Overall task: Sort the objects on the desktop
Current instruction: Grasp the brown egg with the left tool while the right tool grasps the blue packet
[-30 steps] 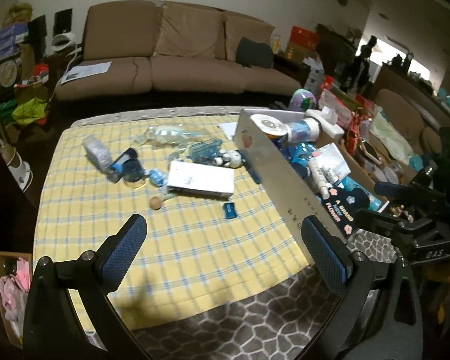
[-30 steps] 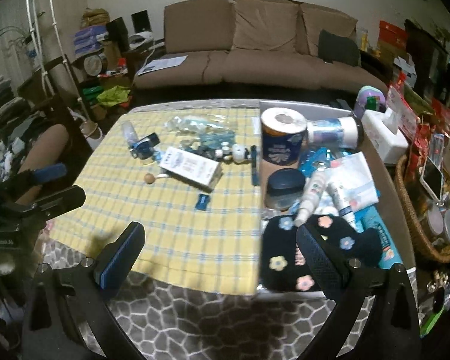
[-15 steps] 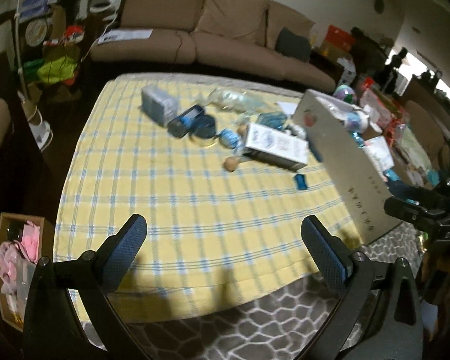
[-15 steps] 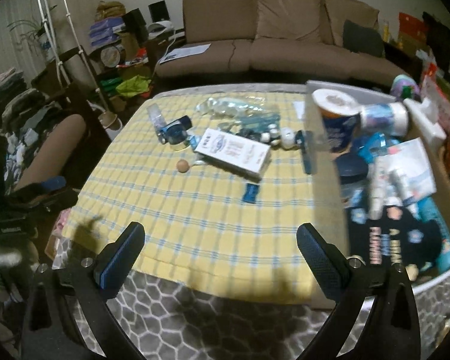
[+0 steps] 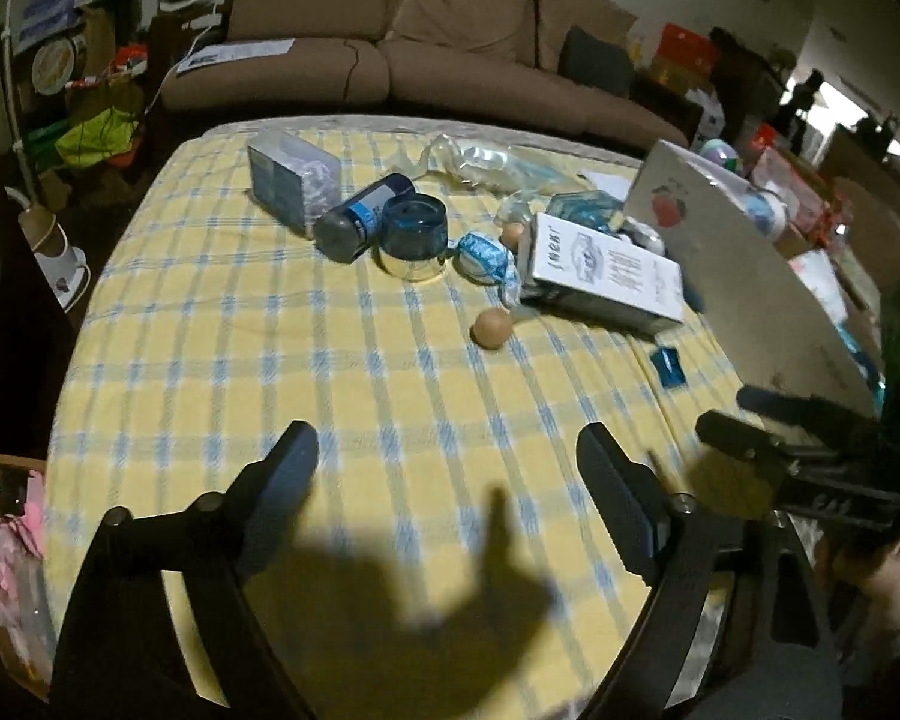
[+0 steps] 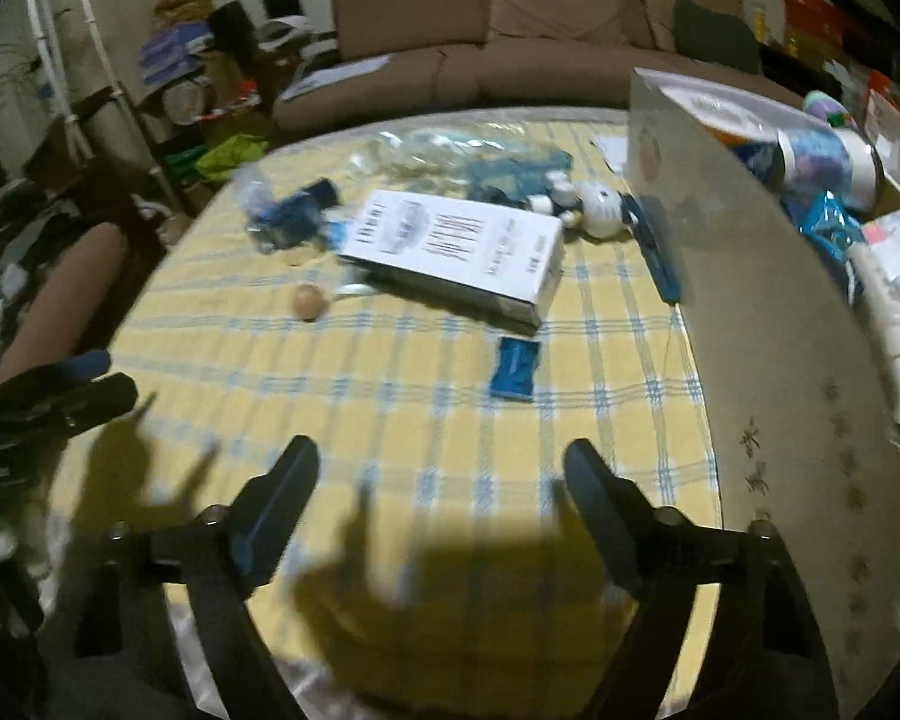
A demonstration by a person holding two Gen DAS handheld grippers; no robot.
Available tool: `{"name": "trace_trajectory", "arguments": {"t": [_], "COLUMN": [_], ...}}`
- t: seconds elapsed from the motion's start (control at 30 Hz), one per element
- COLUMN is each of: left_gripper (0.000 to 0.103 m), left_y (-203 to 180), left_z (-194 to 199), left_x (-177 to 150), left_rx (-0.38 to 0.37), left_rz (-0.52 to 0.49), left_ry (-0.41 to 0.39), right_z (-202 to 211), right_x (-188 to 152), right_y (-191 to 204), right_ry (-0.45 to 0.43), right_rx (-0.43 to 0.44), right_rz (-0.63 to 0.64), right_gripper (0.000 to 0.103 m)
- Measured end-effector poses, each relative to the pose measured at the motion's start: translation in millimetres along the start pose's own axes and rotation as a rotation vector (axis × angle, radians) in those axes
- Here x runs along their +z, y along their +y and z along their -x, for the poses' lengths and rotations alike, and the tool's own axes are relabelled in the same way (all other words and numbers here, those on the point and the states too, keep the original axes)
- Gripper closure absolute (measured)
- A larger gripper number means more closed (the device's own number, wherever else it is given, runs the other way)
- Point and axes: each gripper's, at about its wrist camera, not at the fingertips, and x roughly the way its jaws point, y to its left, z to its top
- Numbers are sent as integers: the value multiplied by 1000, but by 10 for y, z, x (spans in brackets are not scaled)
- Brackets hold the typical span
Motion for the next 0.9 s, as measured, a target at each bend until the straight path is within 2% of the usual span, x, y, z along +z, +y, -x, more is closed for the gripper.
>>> {"name": "trace_trajectory", "arguments": {"t": [0.1,0.17,0.3,0.4,0.47,0.53,0.57,0.6,0.63,0.67,0.8,0.9], "left_gripper": [21,28,33,44,61,68,82,82,82,82,82,82], "left_y": [-65,-107,-200,-225,-237,-269,-278,-271,-260,-252,-221,-214], "left_z": [-228,-378,-674,-865,-973,-1017,-1010,-1005,-996,-979,-871,-686], "left_x": [154,242,397,430,417,386,377,374,366,357,321,317], "left_rx": [8,8,11,13,10,31,26,11,3,-1,-25,-72], "left_rz": [-7,-18,-65,-85,-92,-109,-112,-104,-94,-87,-67,-39], "left_ry": [-7,2,22,52,74,65,58,55,52,47,50,33], "right_z": [-212,-306,-438,-512,-533,-540,-549,-554,-551,-554,-509,-369], "right_x": [65,105,187,217,225,238,246,247,244,240,232,234], "right_y": [-103,-148,-179,-208,-230,-224,-207,-190,-171,-153,-134,-171], "right_ry": [1,3,13,14,5,1,0,0,-4,-7,-23,-38], "right_rx": [-24,-39,-64,-74,-71,-76,-80,-84,-88,-84,-72,-17], "right_rz": [-34,-48,-23,2,6,19,30,44,62,77,86,45], "right_gripper": [31,36,50,52,52,55,56,62,75,81,81,81]}}
